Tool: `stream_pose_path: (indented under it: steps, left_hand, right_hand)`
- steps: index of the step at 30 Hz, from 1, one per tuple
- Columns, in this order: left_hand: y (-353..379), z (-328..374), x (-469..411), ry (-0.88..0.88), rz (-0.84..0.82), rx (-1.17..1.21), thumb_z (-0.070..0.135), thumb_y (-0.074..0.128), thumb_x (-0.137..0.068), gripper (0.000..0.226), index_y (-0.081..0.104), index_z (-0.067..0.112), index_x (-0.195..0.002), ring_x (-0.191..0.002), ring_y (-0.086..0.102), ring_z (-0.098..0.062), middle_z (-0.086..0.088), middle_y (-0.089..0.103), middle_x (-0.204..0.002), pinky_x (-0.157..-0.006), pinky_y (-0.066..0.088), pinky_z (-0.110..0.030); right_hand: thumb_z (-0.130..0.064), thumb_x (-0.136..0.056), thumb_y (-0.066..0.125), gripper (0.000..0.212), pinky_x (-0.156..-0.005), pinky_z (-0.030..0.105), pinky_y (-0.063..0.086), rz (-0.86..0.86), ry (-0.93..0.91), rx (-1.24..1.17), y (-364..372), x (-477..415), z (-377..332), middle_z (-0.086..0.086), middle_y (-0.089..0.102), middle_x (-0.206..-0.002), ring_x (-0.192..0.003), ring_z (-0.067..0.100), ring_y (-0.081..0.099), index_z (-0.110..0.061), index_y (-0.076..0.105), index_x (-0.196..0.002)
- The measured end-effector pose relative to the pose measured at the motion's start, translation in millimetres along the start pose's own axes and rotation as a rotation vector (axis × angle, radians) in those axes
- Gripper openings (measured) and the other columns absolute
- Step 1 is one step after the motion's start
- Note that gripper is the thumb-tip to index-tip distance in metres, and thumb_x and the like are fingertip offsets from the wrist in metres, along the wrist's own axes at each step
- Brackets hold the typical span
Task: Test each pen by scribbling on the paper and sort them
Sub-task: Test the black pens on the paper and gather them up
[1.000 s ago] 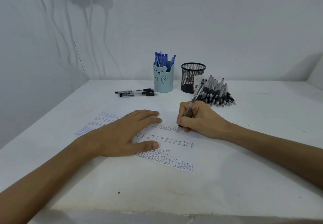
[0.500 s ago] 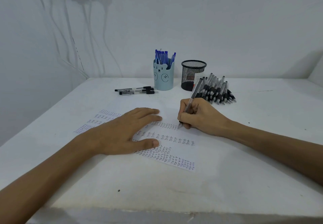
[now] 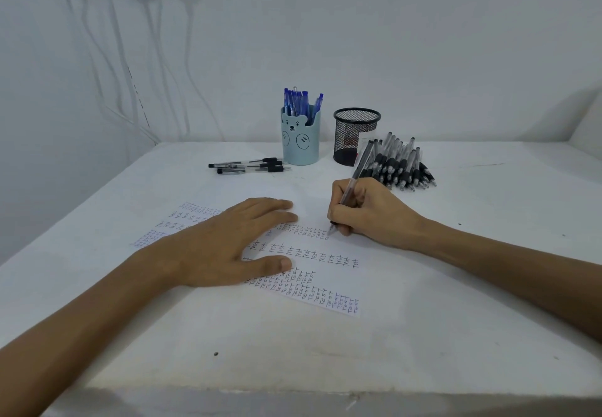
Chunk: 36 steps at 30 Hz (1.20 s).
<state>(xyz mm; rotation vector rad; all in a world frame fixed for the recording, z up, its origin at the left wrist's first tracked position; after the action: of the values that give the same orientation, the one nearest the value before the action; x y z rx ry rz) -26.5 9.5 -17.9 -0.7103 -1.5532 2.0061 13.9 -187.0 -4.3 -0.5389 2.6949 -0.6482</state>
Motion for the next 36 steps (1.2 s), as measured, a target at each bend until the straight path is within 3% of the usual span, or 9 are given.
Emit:
stream_pose_path:
  steps: [19, 23, 27, 30, 33, 36]
  left_hand:
    - [1, -2, 0, -0.001, -0.002, 0.002, 0.08, 0.038, -0.093, 0.079, 0.029, 0.038, -0.158, -0.152, 0.01, 0.008, 0.025, 0.017, -0.166, -0.124, 0.02, -0.023]
    - [0, -2, 0, 0.001, 0.005, 0.014, 0.08, 0.038, -0.093, 0.079, 0.03, 0.036, -0.158, -0.152, 0.012, 0.007, 0.024, 0.018, -0.165, -0.124, 0.023, -0.026]
    - [-1, 0, 0, 0.01, 0.011, 0.017, 0.079, 0.04, -0.094, 0.077, 0.031, 0.037, -0.158, -0.15, 0.013, 0.009, 0.026, 0.018, -0.165, -0.121, 0.019, -0.017]
    - [-2, -1, 1, -0.008, -0.002, 0.04, 0.072, 0.043, -0.095, 0.072, 0.032, 0.038, -0.157, -0.148, 0.012, 0.014, 0.029, 0.018, -0.163, -0.113, 0.01, -0.002]
    - [-5, -8, 2, -0.03, 0.002, 0.106, 0.068, 0.038, -0.099, 0.064, 0.034, 0.04, -0.156, -0.148, 0.017, 0.013, 0.034, 0.021, -0.16, -0.113, 0.013, -0.002]
    - [-10, -19, 6, -0.063, 0.034, 0.126, 0.063, 0.036, -0.102, 0.058, 0.037, 0.038, -0.155, -0.147, 0.021, 0.012, 0.033, 0.025, -0.159, -0.113, 0.016, -0.003]
  right_hand:
    - [-0.001, -0.09, 0.062, 0.018, -0.045, 0.016, 0.036, 0.045, 0.038, -0.002, -3, -1, 3, 0.011, 0.062, -0.056, -0.042, 0.009, 0.045, 0.005, 0.054, -0.075]
    - [-0.007, -0.096, 0.055, 0.025, -0.041, 0.019, 0.027, 0.192, 0.204, -0.31, -12, -4, 15, 0.009, 0.057, -0.057, -0.044, 0.016, 0.041, -0.01, 0.054, -0.071]
    - [-0.019, -0.1, 0.06, 0.026, -0.055, 0.023, 0.034, 0.15, 0.182, -0.499, -11, -6, 16, 0.011, 0.061, -0.078, -0.066, 0.018, 0.051, -0.012, 0.068, -0.077]
    - [-0.013, -0.098, 0.064, 0.008, -0.046, 0.019, 0.039, 0.151, 0.122, -0.489, -11, -6, 12, 0.008, 0.067, -0.08, -0.057, 0.013, 0.057, -0.008, 0.062, -0.103]
    - [-0.017, -0.095, 0.068, 0.024, -0.052, 0.023, 0.055, 0.199, 0.129, -0.571, -15, -5, 14, 0.017, 0.073, -0.081, -0.055, 0.02, 0.065, -0.011, 0.049, -0.108]
    - [-0.037, -0.102, 0.056, 0.028, -0.052, 0.024, 0.057, 0.244, 0.197, -0.64, -16, -4, 14, 0.022, 0.073, -0.082, -0.055, 0.024, 0.068, -0.011, 0.049, -0.109]
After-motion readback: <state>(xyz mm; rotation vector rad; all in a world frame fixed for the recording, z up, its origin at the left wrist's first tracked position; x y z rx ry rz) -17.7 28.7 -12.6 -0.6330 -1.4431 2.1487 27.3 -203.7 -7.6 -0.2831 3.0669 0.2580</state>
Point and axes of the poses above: each hand's wrist, its own x-axis away from the middle knuckle, its own y-axis out of the palm, z = x × y, the point moved 7 cm from there along -x, towards the middle knuckle
